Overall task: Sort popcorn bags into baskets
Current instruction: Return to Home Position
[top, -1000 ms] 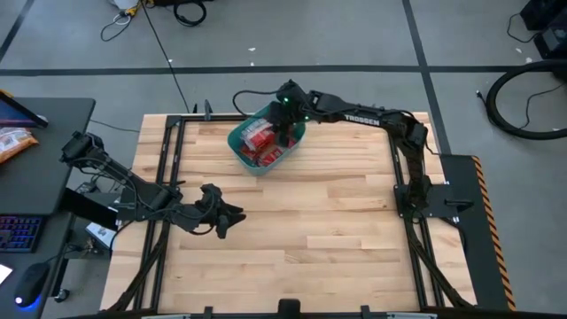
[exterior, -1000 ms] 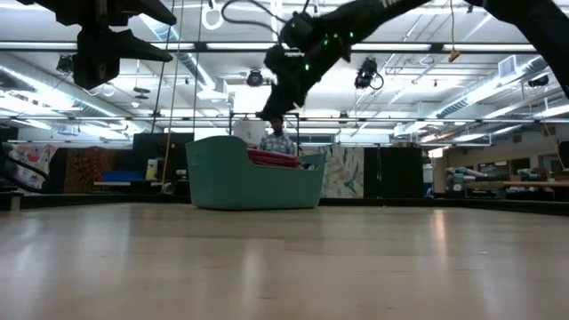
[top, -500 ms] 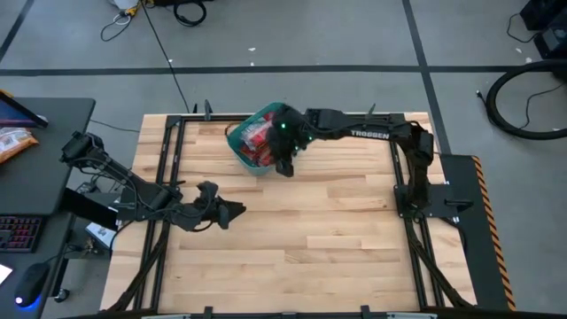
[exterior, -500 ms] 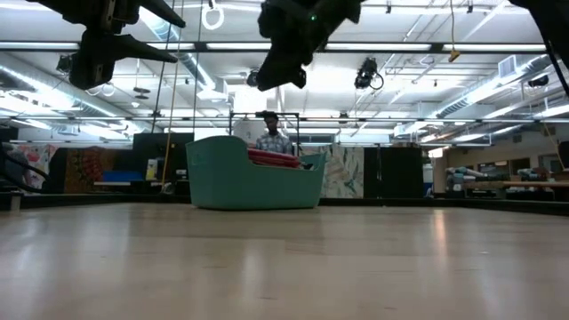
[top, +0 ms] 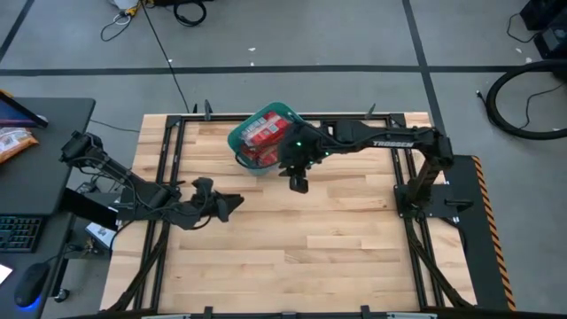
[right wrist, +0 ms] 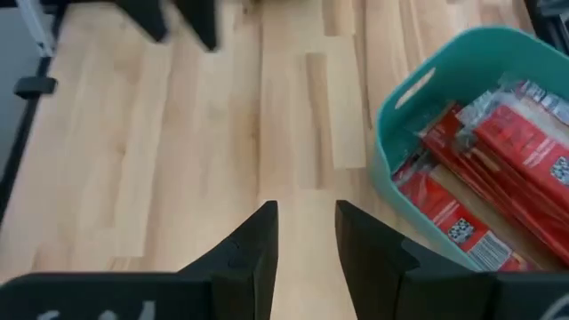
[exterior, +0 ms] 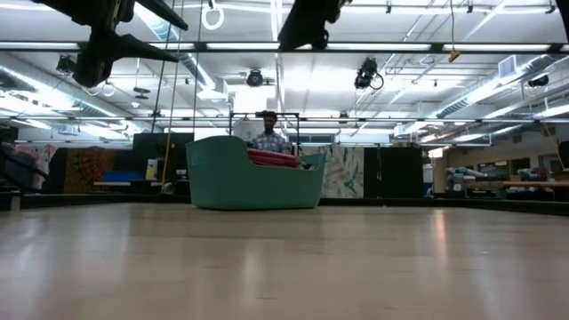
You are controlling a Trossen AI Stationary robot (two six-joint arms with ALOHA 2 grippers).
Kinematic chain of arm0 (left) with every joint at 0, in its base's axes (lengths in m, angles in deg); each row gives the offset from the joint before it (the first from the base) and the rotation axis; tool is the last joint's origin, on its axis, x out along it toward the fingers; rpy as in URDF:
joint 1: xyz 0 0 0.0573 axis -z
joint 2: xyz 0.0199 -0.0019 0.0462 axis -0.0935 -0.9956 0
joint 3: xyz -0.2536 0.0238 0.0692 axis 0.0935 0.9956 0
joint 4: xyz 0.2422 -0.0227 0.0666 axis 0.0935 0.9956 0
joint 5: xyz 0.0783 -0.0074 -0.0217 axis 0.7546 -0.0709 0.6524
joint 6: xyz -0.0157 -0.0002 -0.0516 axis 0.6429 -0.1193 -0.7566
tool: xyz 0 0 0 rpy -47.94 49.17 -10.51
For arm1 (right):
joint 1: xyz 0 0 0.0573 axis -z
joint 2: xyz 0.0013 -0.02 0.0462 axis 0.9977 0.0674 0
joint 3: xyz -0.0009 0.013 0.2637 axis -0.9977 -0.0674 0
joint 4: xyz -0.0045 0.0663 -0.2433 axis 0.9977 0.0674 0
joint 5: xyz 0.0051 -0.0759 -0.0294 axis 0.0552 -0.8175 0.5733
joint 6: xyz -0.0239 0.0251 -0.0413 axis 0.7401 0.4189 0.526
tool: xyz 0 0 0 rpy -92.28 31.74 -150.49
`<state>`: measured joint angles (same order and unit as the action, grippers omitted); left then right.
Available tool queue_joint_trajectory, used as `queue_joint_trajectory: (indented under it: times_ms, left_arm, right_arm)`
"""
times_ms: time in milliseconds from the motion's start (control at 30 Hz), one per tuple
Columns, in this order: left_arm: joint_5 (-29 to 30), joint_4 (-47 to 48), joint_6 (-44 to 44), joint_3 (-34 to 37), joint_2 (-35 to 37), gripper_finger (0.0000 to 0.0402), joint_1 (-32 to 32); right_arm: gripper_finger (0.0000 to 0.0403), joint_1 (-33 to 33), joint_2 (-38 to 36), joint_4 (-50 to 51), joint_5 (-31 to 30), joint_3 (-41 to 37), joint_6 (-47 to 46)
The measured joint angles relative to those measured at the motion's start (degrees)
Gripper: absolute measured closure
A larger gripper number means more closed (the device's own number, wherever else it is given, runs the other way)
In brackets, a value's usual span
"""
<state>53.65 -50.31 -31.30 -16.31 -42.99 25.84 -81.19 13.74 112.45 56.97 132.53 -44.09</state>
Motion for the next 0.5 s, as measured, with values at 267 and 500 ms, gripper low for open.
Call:
queue_joint_trajectory:
  times_ms: [267,500]
  left_arm:
    - [2.64,6.97,-1.98,0.02,3.08,0.0225,0.0]
    - [3.75,13.71,-1.97,0.02,10.2,0.0252,-0.28]
  right_arm:
    - [0.0284,-3.51,-6.41,-6.43,-0.09,-10.05,-3.51]
    - [0.0284,-6.75,-13.25,-14.75,-4.7,-20.33,-8.41]
